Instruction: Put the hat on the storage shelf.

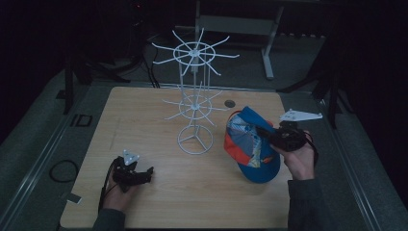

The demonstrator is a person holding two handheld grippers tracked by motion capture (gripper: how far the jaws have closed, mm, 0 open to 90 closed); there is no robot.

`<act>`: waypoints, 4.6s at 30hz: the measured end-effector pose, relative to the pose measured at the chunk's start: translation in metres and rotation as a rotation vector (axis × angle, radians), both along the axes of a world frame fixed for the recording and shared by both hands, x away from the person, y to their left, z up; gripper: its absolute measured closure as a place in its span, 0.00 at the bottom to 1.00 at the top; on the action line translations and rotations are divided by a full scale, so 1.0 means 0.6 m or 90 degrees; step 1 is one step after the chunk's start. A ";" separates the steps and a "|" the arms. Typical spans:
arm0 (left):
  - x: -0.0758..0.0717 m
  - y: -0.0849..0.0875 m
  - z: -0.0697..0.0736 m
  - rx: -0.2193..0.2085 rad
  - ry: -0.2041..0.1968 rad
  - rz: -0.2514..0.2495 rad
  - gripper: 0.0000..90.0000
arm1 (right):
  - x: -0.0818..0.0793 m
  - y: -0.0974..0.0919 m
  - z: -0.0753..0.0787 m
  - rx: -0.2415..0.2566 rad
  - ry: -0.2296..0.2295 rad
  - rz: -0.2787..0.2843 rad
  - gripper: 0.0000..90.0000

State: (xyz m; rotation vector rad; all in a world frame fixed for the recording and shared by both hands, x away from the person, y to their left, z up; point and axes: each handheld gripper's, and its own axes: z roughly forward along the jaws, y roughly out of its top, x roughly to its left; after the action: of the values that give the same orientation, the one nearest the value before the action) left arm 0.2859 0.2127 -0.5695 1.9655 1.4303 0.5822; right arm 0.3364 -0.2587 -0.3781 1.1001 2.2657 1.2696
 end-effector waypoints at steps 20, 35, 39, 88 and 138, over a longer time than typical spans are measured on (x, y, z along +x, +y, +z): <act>0.000 0.001 0.000 0.003 0.000 -0.002 0.15 | -0.016 -0.019 0.067 0.042 -0.038 0.020 0.98; 0.000 0.000 0.000 0.001 0.000 -0.001 0.15 | -0.014 -0.022 0.102 0.072 -0.067 0.044 0.98; 0.000 0.000 0.000 0.001 0.000 -0.001 0.15 | -0.012 -0.021 0.107 0.070 -0.069 0.046 0.98; 0.000 0.000 0.000 0.002 -0.001 -0.001 0.15 | 0.007 -0.032 0.189 0.105 -0.114 0.077 0.97; 0.000 0.000 0.000 0.002 -0.001 -0.001 0.15 | 0.003 -0.043 0.254 0.152 -0.171 0.088 0.98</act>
State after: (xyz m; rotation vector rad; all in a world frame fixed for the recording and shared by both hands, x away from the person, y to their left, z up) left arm 0.2862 0.2129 -0.5696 1.9673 1.4275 0.5859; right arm 0.3379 -0.2843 -0.2258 0.7969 2.0577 1.6678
